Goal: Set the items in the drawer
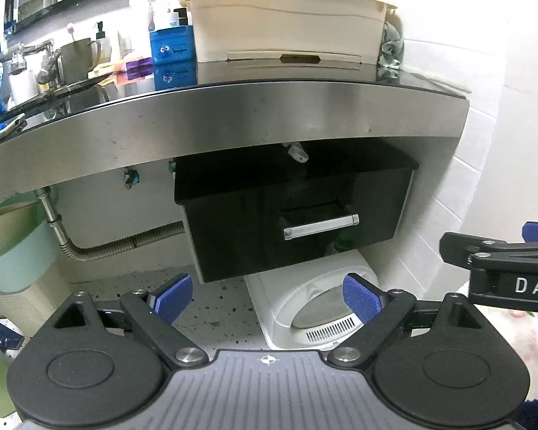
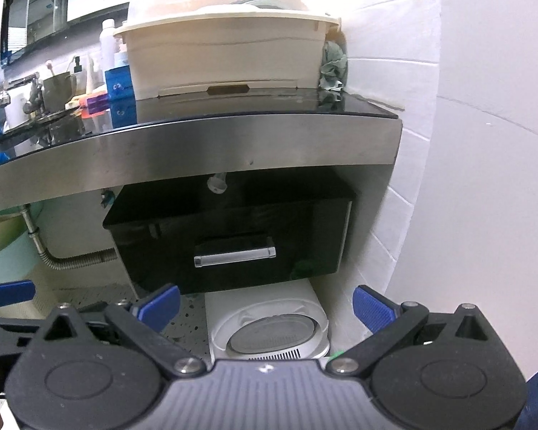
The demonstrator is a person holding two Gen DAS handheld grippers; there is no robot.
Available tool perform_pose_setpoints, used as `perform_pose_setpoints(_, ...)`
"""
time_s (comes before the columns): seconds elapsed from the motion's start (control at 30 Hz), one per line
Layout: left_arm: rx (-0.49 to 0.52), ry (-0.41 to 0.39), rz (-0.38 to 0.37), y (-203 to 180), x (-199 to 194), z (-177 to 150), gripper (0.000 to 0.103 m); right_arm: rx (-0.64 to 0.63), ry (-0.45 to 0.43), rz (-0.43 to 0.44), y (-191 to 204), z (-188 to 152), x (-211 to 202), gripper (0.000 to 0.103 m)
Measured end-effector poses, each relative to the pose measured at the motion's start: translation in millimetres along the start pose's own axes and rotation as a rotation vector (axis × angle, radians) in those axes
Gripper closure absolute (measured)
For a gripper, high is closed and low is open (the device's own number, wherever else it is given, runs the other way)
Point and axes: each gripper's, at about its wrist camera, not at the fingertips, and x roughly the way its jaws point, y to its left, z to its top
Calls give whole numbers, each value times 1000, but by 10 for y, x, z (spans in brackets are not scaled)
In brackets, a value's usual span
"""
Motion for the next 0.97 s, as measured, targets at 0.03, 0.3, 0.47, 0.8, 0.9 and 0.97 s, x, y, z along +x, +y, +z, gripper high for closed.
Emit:
perform_pose_setpoints(0.03,-7,-4,3,16,-5,4,12,-4,0,-1,-2,-4,-6,0)
perform_pose_setpoints(0.3,-44,-13,21,105,-25,21,12,-8,3,4,-5,-9,-14,0)
perform_pose_setpoints(0.47,-47,-19,30,117,-32,32,12,-16,9,21,15,-8,-12,0)
perform_pose_setpoints(0.8,-66,-30,50,158,-41,42,12,-12,26,33,31,-38,0,0)
perform_pose_setpoints(0.9,-64,-36,52,159,-49,44,12,-19,24,39,47,-42,-9,0)
perform_pose_setpoints(0.97,-65,-37,50,162,-51,44,12,-22,24,44,57,-47,-9,0)
